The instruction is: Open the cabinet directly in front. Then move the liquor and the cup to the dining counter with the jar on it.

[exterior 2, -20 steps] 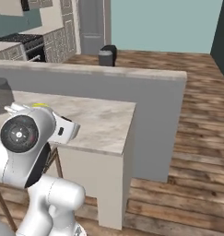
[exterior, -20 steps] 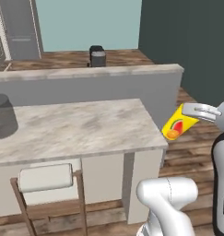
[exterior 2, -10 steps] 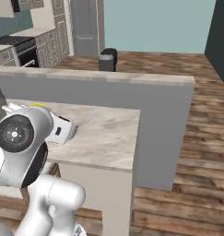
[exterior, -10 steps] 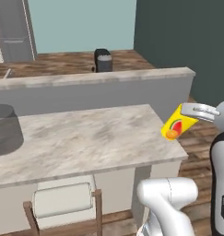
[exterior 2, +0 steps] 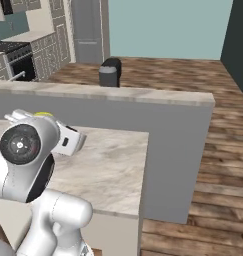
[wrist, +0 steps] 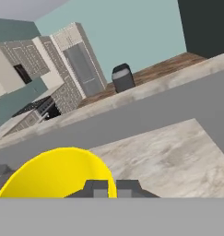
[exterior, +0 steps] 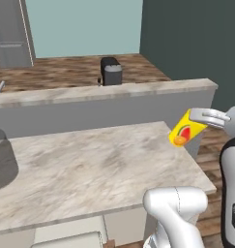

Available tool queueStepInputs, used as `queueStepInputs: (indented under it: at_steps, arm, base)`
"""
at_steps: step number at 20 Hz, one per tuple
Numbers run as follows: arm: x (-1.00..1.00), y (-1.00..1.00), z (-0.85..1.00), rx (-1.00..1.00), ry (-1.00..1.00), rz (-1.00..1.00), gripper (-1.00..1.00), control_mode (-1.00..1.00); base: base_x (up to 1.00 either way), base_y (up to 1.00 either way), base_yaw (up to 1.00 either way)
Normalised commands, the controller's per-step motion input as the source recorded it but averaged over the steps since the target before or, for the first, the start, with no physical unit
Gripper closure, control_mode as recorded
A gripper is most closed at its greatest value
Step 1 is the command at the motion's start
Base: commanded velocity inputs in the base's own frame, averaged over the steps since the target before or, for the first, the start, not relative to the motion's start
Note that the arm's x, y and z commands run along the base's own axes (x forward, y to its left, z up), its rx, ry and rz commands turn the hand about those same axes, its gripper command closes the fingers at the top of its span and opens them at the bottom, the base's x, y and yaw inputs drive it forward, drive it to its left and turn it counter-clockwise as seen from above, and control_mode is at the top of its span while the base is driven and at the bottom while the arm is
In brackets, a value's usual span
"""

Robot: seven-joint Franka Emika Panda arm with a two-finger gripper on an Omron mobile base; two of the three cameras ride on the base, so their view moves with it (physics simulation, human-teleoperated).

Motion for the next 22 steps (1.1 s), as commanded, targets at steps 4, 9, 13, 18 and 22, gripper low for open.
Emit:
queueStepInputs:
  at_steps: [4,9,13,18,22]
  arm:
    - [0.14,0.03,0.00,-0.03,0.00,0.00,1.00,-1.00]
    - [0.05,0.18,-0.20,-0.10,0.14,0.01,1.00,-1.00]
    - [0.00,0.13,-0.36,-0.12,0.26,0.02,1.00,-1.00]
    - [0.00,0.11,-0.27,-0.11,0.16,0.01,1.00,-1.00]
    - [0.02,0.10,-0.35,-0.08,0.13,0.00,1.00,-1.00]
  base:
    - [0.00,0.00,0.00]
    - [0.00,0.00,0.00]
    - [0.00,0.00,0.00]
    - [0.00,0.00,0.00]
    - [0.00,0.00,0.00]
